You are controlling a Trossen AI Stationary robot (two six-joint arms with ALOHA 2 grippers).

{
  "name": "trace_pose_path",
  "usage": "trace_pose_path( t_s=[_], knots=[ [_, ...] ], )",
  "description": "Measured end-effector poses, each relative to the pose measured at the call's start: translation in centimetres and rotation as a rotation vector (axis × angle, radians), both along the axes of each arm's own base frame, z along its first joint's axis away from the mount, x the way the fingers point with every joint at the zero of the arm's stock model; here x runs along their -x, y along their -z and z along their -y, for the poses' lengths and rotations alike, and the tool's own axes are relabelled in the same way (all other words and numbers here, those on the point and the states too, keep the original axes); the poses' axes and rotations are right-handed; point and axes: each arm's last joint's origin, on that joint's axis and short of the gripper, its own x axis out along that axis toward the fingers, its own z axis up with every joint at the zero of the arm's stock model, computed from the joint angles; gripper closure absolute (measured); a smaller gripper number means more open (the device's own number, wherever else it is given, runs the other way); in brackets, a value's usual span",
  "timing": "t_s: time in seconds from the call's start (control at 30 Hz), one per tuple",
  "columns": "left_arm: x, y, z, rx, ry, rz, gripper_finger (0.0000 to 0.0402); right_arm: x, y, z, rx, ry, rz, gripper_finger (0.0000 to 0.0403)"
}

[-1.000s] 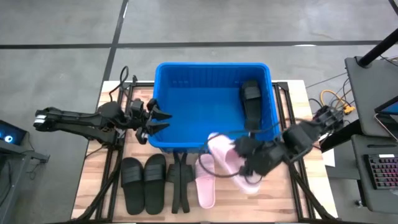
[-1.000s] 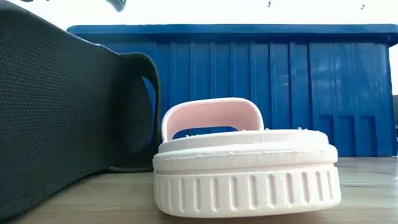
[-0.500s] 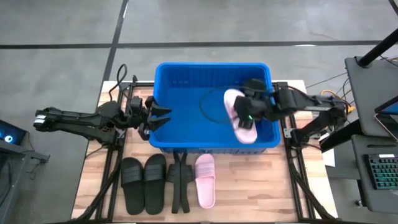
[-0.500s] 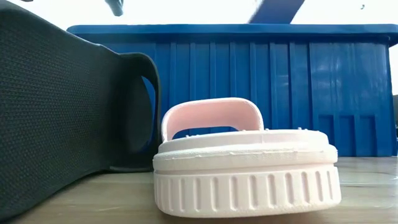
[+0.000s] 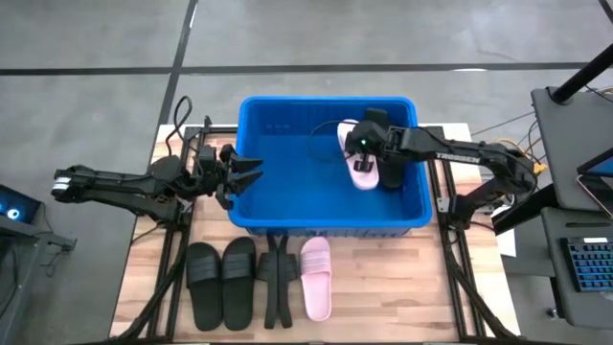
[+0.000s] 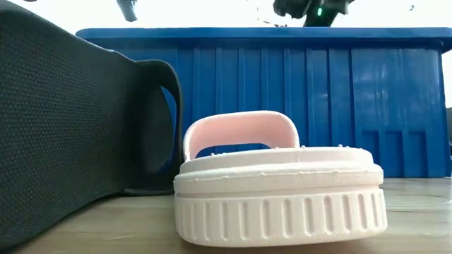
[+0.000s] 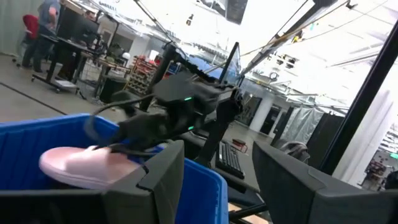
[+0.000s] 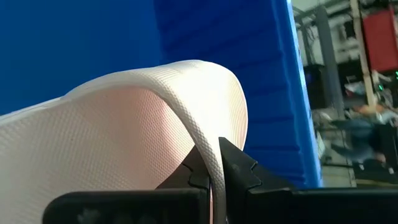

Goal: Pick and place slides into bin
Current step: Put the right pink slide into the blue bin

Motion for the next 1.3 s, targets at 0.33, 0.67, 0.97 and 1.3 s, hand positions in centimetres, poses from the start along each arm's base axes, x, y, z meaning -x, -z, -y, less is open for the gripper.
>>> trace_pose_path(
  t_s=[0.33, 0.67, 0.97, 1.3],
  knots=[
    [-0.2, 0.1, 0.0, 0.000, -0.003, -0.008, 0.0226, -0.2, 6.2, 2.5, 0.078, 0.037, -0.011, 0.0394],
    [-0.1, 0.1, 0.0, 0.000, -0.003, -0.004, 0.0226, -0.5, 11.1, 3.8, 0.058, 0.029, -0.143, 0.0394],
    [-0.2, 0.2, 0.0, 0.000, -0.003, -0.011, 0.0226, -1.0, 13.6, 5.6, 0.022, 0.071, -0.194, 0.0394],
    [-0.3, 0.2, 0.0, 0.002, -0.003, -0.012, 0.0226, -1.0, 14.0, 6.0, 0.014, 0.082, -0.216, 0.0394]
  ],
)
